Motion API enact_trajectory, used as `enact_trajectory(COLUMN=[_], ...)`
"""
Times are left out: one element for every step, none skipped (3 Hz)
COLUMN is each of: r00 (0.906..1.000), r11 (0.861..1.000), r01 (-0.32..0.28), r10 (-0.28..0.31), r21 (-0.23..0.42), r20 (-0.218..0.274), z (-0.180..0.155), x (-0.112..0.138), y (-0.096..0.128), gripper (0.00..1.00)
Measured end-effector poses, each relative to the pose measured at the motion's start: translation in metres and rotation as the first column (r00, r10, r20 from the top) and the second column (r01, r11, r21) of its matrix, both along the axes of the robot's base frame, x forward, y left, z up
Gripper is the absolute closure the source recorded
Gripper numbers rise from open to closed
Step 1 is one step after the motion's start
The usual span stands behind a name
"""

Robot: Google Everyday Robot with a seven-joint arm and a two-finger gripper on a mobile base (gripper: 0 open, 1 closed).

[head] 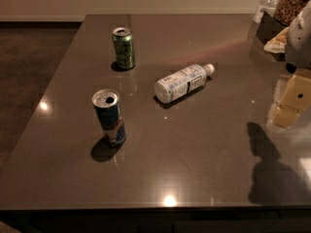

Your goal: Knock redbull can over

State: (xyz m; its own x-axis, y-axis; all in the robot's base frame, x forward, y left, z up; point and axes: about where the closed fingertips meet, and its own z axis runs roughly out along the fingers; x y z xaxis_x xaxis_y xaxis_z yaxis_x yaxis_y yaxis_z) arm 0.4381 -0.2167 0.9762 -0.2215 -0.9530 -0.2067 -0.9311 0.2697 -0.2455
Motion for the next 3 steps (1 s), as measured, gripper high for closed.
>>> enact_trajectory(r00=[1.0,0.9994,0.9974], r11=[1.0,0.998,0.984], r01=[0.0,-0.034,-0.072], r10=[0.0,0.034,0.072], r21=[0.0,0.058,0.162], r20=[0.0,0.006,0.009], z=[0.0,-0.001,-0.011], x=[0.0,0.0,0.0], y=[0.0,0.02,0.053], gripper=[0.0,0.0,0.0])
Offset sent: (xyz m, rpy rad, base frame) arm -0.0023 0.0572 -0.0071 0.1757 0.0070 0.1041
